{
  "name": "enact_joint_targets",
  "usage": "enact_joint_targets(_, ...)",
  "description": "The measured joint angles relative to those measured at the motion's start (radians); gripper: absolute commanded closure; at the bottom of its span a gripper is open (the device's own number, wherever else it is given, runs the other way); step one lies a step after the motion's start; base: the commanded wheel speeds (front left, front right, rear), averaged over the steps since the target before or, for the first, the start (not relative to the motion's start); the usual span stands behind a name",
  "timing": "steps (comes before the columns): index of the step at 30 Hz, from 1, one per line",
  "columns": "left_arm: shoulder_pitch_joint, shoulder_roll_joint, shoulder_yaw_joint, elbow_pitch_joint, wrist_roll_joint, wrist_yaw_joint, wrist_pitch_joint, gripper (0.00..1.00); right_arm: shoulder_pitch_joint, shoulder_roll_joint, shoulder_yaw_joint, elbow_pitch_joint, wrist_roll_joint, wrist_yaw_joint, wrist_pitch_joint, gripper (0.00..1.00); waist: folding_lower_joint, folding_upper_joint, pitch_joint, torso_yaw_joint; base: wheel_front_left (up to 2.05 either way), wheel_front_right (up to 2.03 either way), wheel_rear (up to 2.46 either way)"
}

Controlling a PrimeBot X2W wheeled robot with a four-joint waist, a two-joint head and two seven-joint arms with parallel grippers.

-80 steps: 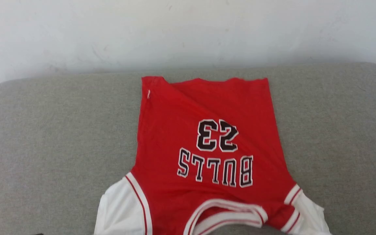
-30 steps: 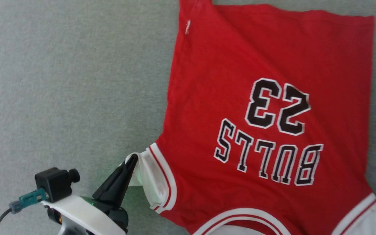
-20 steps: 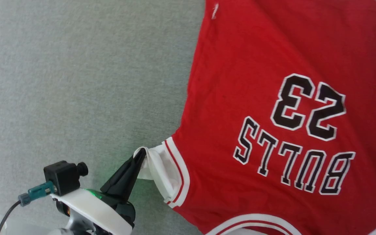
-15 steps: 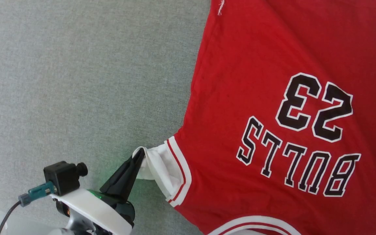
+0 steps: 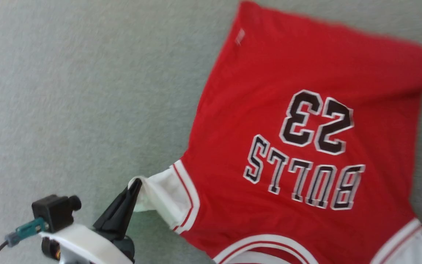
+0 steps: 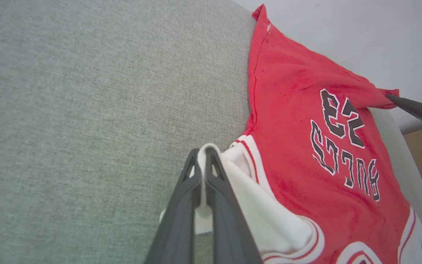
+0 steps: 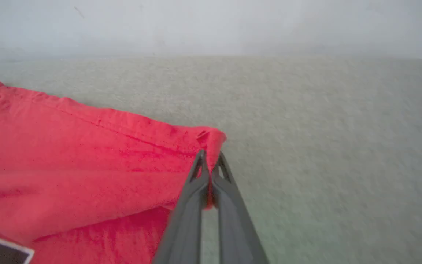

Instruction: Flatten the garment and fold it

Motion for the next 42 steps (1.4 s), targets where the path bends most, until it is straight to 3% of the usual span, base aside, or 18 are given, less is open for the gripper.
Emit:
enact_joint_targets(5,0.054,0.016,0.014,-0.032,0.0,0.026,0.004,1.0,0.278,0.053,-0.142,-0.179,0.055,0.0,0.012,1.0,-0.0001,0.0,-0.063,-0.07,0.0,0.0,0.0)
enact_joint_targets(9,0.067,0.021,0.016,-0.049,0.0,0.034,0.013,1.0,0.524,0.154,-0.242,-0.278,0.084,0.0,0.027,1.0,-0.0002,0.0,-0.104,-0.119,0.0,0.0,0.0)
enact_joint_targets(12,0.074,0.025,0.018,-0.059,-0.001,0.041,0.015,1.0,0.678,0.219,-0.269,-0.286,0.105,0.0,0.022,1.0,-0.0003,0.0,-0.131,-0.145,0.0,0.0,0.0)
enact_joint_targets(16,0.093,0.029,0.021,-0.066,-0.009,0.05,0.022,1.0,0.749,0.232,-0.243,-0.219,0.114,0.0,-0.067,1.0,-0.0003,0.0,-0.163,-0.171,0.0,0.0,0.0)
enact_joint_targets(17,0.095,0.03,0.021,-0.069,-0.01,0.052,0.022,1.0,0.747,0.231,-0.232,-0.204,0.116,0.0,-0.09,0.77,-0.0002,0.0,-0.171,-0.175,0.0,0.0,0.0)
enact_joint_targets(18,0.098,0.032,0.021,-0.072,-0.01,0.054,0.026,1.0,0.744,0.231,-0.215,-0.194,0.114,0.0,-0.113,0.0,-0.0001,0.0,-0.179,-0.179,0.0,0.0,0.0)
enact_joint_targets(22,0.101,0.037,0.021,-0.086,-0.01,0.062,0.035,1.0,0.69,0.222,-0.149,-0.219,0.11,0.0,-0.158,0.0,-0.0002,0.0,-0.203,-0.187,0.0,0.0,0.0)
enact_joint_targets(26,0.1,0.038,0.009,-0.095,-0.009,0.062,0.043,1.0,0.565,0.123,-0.067,-0.336,0.11,0.0,-0.146,0.0,0.0001,0.0,-0.206,-0.178,0.0,0.0,0.0)
enact_joint_targets(31,0.072,0.026,-0.017,-0.093,-0.008,0.048,0.044,1.0,0.37,0.009,0.053,-0.412,0.112,0.0,-0.039,0.0,0.0001,0.0,-0.187,-0.147,0.0,0.0,0.0)
enact_joint_targets(36,0.024,0.001,-0.049,-0.067,-0.007,0.02,0.041,1.0,0.232,-0.077,0.182,-0.303,0.126,0.0,0.054,0.0,0.0003,0.0,-0.149,-0.102,0.0,0.0,0.0)
enact_joint_targets(42,-0.035,-0.024,-0.079,-0.03,0.0,-0.015,0.035,1.0,0.128,-0.125,0.238,-0.13,0.135,0.0,0.113,0.0,0.0003,0.0,-0.091,-0.043,0.0,0.0,0.0)
